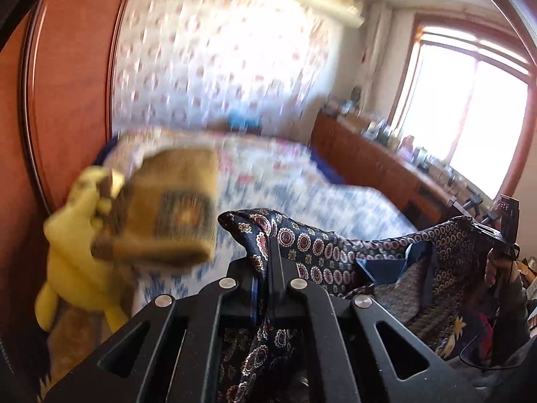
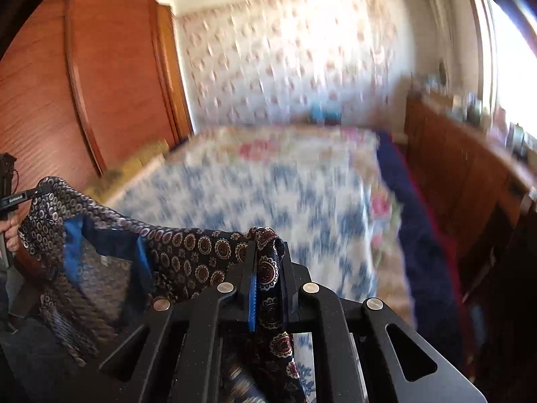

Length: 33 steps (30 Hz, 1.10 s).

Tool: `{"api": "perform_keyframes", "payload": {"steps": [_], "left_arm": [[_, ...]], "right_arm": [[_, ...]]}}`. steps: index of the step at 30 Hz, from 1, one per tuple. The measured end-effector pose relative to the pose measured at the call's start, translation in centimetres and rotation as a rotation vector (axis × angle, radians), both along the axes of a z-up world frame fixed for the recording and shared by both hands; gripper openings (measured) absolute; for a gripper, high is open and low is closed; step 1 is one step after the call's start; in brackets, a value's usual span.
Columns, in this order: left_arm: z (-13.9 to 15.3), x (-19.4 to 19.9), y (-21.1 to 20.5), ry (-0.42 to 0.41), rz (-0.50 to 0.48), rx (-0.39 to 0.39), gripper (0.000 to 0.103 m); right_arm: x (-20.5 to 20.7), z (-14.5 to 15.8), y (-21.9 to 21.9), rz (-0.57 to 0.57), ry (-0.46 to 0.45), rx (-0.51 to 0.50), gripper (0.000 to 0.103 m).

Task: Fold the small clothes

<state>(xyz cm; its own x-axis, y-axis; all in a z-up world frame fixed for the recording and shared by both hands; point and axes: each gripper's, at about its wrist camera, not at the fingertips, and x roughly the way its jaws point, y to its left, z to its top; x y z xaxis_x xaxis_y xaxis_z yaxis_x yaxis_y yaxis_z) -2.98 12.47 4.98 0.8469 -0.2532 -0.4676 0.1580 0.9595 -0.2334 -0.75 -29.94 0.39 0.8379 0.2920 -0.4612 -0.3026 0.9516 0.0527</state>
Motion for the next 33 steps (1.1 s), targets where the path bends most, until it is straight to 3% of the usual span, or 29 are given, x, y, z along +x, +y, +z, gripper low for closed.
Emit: {"api": "perform_keyframes", "payload": {"steps": [10,14,18,22,27,29,31,32,33], "left_arm": [[9.2,-3.0,2.2,-0.243,0.039,-0.013,0.005],[12.7,-1.4,2.0,-0.298,0.042,0.025,0.005],[14.2,2.3,2.2,-0.298,0.068,0.065,0.005],[12.4,8.8,2.8,-0.214,0.106,0.102,0.005],[7.0,17.1,3.1,-0.101,0.161,0.139,0.005],[4.6,19.7,3.0,-0.038,0.160,0.152,0.017],[2.7,20.9,2.7,0.009,0.142,0.150,0.030],[2.1,20.9,2.3,0.022,0.130,0.148,0.043],[1.3,20.8,2.3,0.037,0.112,0.147,0.050]], "right_arm": [[-6.5,10.6,-1.3,0.007,-0.263,0.027,0.010],[-6.0,13.7,-1.5,0.022,-0.316,0.031,0.010],[-3.1,15.9,-2.1,0.010,-0.321,0.089,0.010],[2.8,15.6,-1.6,-0.031,-0.263,0.086,0.010],[12.5,13.2,0.9,-0.104,-0.154,0.021,0.010],[16.5,11.0,1.9,-0.147,-0.104,-0.026,0.018],[20.1,8.8,3.0,-0.200,-0.028,-0.086,0.042],[21.2,7.7,3.2,-0.229,0.010,-0.104,0.047],[22.1,6.5,3.2,-0.242,0.041,-0.106,0.049]]}}
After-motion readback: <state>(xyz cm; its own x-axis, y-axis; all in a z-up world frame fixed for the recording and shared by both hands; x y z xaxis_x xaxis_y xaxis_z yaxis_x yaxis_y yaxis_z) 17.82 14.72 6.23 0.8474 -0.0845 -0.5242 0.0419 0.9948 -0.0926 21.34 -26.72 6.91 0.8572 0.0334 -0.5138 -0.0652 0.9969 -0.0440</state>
